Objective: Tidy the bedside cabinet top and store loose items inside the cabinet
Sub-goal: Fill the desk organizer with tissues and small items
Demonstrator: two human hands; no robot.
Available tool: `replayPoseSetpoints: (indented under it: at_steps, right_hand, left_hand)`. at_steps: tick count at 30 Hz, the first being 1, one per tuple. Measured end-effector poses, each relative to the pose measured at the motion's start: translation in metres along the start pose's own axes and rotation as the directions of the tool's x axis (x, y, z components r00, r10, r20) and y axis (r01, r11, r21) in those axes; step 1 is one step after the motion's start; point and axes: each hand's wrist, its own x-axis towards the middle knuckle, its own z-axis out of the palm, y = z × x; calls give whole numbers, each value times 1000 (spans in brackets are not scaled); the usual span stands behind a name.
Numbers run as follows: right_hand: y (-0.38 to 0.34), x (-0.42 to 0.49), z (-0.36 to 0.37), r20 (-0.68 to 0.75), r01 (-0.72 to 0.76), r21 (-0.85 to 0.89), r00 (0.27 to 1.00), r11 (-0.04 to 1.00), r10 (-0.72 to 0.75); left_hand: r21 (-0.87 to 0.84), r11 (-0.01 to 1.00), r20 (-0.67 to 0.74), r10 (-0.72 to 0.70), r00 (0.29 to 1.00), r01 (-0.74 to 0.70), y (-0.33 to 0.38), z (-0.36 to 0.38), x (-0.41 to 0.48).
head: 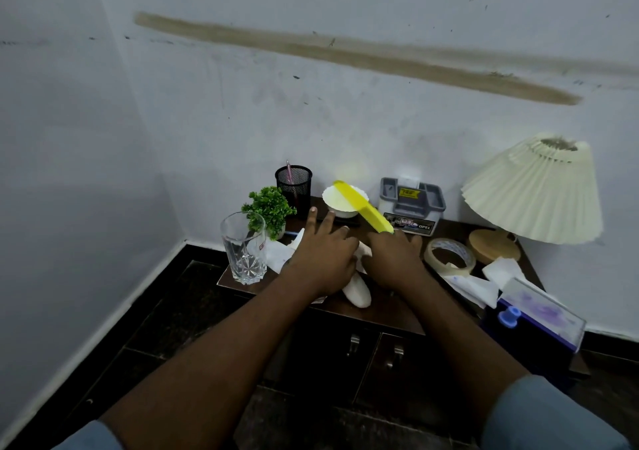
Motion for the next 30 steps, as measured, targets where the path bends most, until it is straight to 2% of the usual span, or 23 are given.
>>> replayPoseSetpoints:
  at_steps: [5, 8, 11, 13, 16, 18, 23, 26, 28, 30]
  right_hand:
    - [14, -5, -10, -95, -49, 271, 992, 961, 77]
    - [24, -9, -15, -115, -57, 466, 986, 883, 124]
    - [34, -12, -19, -148, -49, 630, 972, 775, 183]
    - [39, -15, -23, -112, -46, 794, 969, 607, 221]
    - [45, -20, -28, -32, -59, 934, 969, 354, 245]
    - [48, -21, -30, 1, -68, 959, 972, 276, 235]
    - [49, -26, -33, 59, -83, 987, 984, 139, 166]
    - [51, -25, -35, 94, -111, 987, 986, 118, 141]
    - [54, -24, -34, 108, -125, 986, 983, 110, 149]
    - [56, -24, -32, 97, -119, 983, 983, 138, 154]
  left_hand:
    - [-141, 987, -110, -94, 989, 79, -3, -4, 1]
    - [-404, 907, -149, -193, 970, 119, -3, -2, 0]
    - [-700, 700, -94, -288, 953, 143, 2, 0, 2]
    - [-837, 519, -15, -335, 942, 171, 8, -1, 6]
    - [-955, 200, 149, -320, 936, 221, 19, -4, 11]
    - [-971, 83, 190, -302, 934, 225, 27, -5, 14]
    - [-971, -51, 236, -300, 924, 232, 40, -7, 16]
    - [-963, -94, 268, -290, 919, 251, 43, -6, 18]
    - [-961, -86, 278, -284, 918, 265, 45, -5, 19]
    - [-960, -30, 276, -285, 918, 279, 46, -2, 20]
